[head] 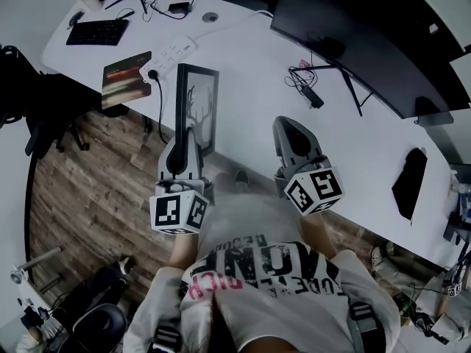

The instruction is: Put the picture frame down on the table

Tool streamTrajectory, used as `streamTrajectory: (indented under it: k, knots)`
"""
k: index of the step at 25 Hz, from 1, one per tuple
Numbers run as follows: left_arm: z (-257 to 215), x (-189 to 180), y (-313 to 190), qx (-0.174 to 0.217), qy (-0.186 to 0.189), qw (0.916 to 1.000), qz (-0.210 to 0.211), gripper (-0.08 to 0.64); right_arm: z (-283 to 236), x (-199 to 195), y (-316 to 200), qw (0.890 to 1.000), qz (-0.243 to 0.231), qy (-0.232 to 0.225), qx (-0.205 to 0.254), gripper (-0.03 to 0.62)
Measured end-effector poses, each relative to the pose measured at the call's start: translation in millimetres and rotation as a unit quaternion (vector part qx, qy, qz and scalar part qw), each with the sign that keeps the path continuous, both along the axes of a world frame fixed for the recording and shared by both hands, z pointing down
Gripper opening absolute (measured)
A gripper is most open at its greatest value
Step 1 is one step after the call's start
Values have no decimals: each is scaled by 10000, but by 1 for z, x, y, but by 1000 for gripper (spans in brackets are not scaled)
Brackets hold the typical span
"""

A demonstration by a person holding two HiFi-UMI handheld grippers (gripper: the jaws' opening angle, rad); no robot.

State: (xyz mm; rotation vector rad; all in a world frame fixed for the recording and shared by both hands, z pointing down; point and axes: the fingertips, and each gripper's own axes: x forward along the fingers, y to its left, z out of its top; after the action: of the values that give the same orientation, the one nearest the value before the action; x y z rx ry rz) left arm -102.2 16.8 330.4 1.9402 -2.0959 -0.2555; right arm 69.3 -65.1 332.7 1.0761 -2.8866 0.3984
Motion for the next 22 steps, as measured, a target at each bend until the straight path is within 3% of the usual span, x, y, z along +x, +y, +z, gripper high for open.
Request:
streamTrajectory:
  k: [12,22]
  knots:
    - [4,-12,-49,28,129,9996,245,14,6,-7,-36,9995,316,48,-62,2]
    - [3,-56,-105,-112,181,9967,780,14,5,-42,-69,9959,885,101,-155,2]
